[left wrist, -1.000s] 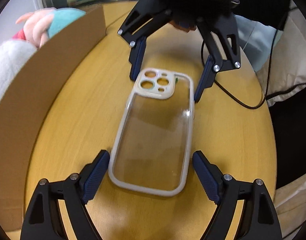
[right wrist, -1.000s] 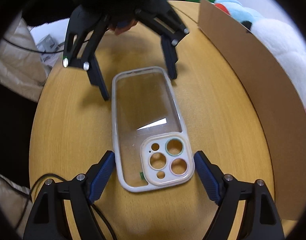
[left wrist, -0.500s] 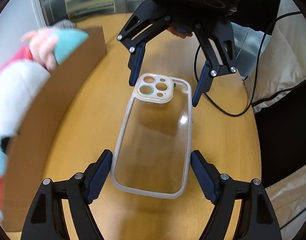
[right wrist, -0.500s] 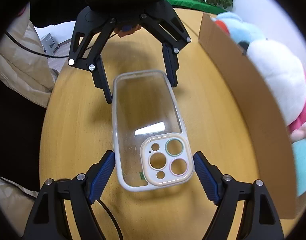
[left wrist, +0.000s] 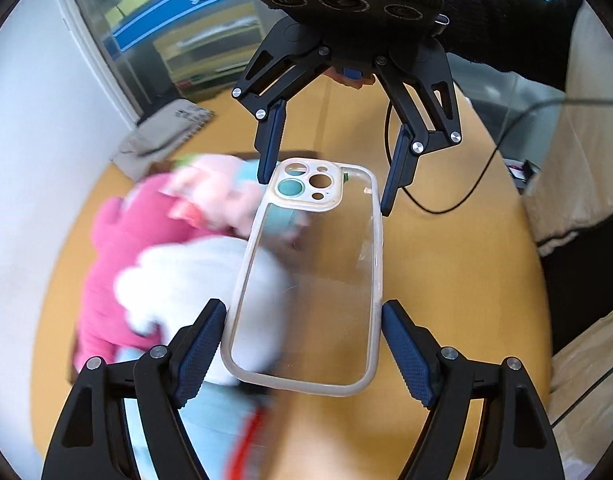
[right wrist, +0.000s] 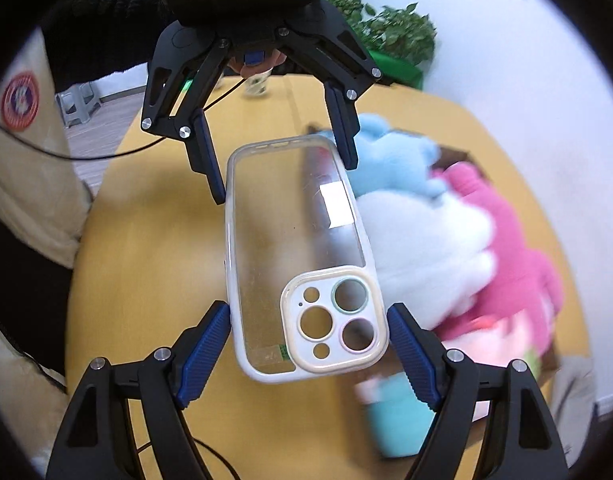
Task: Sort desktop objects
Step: 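Close both grippers on the phone case and lift it, then lower the phone case onto the pink bear and open both grippers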
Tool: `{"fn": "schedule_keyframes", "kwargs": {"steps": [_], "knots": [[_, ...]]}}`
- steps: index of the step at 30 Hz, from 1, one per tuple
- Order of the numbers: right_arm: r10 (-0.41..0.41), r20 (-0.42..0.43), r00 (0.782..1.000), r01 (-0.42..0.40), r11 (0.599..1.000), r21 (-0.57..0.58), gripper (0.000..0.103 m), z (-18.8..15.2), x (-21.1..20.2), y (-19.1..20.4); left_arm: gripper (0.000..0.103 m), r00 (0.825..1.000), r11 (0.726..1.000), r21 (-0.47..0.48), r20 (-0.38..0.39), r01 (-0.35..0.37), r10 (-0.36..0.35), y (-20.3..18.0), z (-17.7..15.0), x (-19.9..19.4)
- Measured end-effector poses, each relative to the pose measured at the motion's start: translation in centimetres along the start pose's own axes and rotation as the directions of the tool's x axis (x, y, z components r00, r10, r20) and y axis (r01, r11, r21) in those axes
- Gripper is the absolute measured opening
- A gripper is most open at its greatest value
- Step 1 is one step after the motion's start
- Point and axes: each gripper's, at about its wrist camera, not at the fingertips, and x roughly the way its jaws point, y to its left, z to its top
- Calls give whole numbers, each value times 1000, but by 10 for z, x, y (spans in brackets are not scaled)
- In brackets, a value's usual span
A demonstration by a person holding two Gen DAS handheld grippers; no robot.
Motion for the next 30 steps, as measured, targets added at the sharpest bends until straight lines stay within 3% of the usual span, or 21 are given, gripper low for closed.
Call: {"fn": "schedule_keyframes", "kwargs": {"steps": [6, 13, 19, 24, 30], "knots": [[-72, -8, 997, 72, 997, -2, 80, 13, 16, -81, 83, 999, 999, 33, -45, -27, 28, 84, 9, 34], [-60, -59, 996, 60, 998, 5, 80, 2, 62, -164, 83, 997, 998, 49, -71, -35, 38, 159, 9, 85], [-63, -94, 994, 68, 997, 45, 80, -4, 111, -221, 87, 993, 999, -41, -117, -6, 1, 218, -9, 135], [-85, -89, 992, 93, 992, 90, 81, -11, 141, -230, 89, 995, 991, -124, -92, -49, 38, 228, -18, 141], [-182, -5, 983, 181, 976, 124, 81, -3, 93, -205, 89, 984, 973, -152, -50, -174, 168, 197, -20, 87]]}}
